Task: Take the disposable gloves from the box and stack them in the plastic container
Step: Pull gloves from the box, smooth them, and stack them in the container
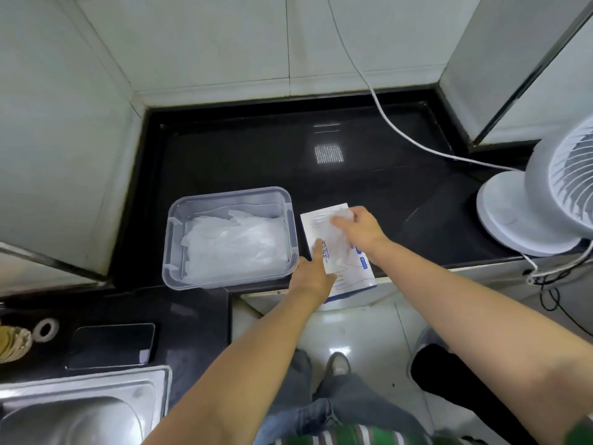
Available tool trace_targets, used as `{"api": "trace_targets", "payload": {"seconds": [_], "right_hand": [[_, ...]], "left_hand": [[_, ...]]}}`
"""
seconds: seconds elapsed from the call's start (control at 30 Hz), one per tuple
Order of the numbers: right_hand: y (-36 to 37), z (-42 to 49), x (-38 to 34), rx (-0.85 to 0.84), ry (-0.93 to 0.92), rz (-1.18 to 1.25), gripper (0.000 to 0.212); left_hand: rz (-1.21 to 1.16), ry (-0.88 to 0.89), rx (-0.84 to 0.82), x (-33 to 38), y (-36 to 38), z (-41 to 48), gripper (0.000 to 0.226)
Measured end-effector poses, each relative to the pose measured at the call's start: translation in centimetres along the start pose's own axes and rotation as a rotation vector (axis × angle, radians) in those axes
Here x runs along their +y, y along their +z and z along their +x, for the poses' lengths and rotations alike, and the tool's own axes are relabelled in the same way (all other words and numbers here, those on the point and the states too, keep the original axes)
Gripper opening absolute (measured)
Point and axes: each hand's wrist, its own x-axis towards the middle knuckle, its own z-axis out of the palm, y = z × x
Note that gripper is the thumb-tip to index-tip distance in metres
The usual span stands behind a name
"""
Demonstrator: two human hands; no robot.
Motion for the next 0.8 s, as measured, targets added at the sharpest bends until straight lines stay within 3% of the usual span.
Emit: {"api": "trace_targets", "payload": {"seconds": [0.1, 0.23, 0.37, 0.43, 0.53, 0.6, 0.73, 0.8], "right_hand": [[-0.2, -0.5, -0.6, 0.041, -0.055, -0.03, 0.029], [-1.0, -2.1, -3.6, 0.135, -0.269, 0.247, 0.024], [-1.2, -3.1, -5.7, 0.068, -0.304, 0.356, 0.011], [-0.8, -3.1, -5.4, 0.033, -0.255, 0.384, 0.027], [-0.6, -3.3, -5.0, 0.027, -0.211, 0.463, 0.048], [-0.6, -3.3, -5.4, -0.014, -0.21, 0.504, 0.041], [0.5, -3.4, -6.6, -0.146, -0.222, 0.598, 0.026], [1.8, -3.3, -7.0, -0.196, -0.219, 0.598, 0.021]], "left_hand": [[0.055, 0.003, -0.005, -0.2, 0.1, 0.0, 0.081], [0.058, -0.003, 0.001, -0.3, 0.2, 0.0, 0.077], [0.04, 0.01, -0.006, 0.7, -0.4, -1.2, 0.056], [0.039, 0.127, 0.029, 1.6, -1.6, -2.5, 0.037], [-0.327, 0.219, 0.104, 1.9, -4.1, -4.3, 0.018], [-0.586, 0.193, 0.161, 0.9, -5.9, -4.7, 0.024], [-0.898, 0.037, 0.442, -1.5, -9.7, -4.5, 0.031], [-0.946, -0.016, 0.371, -2.2, -11.0, -3.9, 0.044]]}}
